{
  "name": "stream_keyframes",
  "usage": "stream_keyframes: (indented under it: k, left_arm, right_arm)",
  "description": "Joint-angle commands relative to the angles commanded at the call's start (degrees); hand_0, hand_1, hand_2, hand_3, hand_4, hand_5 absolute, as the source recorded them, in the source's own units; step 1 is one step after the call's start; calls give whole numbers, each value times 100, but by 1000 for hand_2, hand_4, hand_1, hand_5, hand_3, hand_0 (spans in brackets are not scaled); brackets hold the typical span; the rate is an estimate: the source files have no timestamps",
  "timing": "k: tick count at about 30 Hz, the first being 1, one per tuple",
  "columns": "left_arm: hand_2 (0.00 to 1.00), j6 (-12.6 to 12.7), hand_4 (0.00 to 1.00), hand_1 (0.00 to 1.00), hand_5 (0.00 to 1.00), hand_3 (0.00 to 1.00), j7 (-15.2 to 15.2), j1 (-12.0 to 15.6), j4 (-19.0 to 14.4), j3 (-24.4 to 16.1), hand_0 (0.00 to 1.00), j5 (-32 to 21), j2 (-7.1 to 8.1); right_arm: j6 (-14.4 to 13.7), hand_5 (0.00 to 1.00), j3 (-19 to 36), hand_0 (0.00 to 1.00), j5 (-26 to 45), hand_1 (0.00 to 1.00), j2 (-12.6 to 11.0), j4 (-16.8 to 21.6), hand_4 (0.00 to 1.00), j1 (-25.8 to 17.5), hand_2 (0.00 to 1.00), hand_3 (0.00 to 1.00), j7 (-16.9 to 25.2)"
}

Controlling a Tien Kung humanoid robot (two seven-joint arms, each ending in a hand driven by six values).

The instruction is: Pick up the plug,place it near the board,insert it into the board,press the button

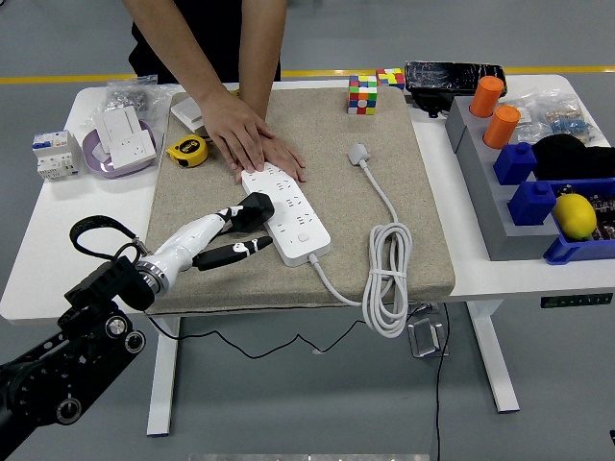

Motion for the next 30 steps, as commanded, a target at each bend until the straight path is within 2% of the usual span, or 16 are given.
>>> stream_keyframes:
  k: [14, 20, 30]
  left_arm:
    - [998, 42, 998, 998, 998, 975, -43, -219, 75, 263, 998, 200, -5]
    - [998, 42, 998, 998, 998, 973, -46, -319, 113, 200, 998, 310, -132]
    - [998, 55, 998, 998, 998, 971, -70, -464, 139, 390, 998, 509, -111]
  right_arm:
    - [-19, 979, 10, 895, -14, 837, -1, -3, 998, 13, 794, 793, -14]
    - [-2, 979, 58, 895, 17, 836, 3, -7, 998, 16, 794, 793, -19]
    - [-19, 978, 52, 895, -16, 835, 0, -14, 998, 20, 793, 791, -28]
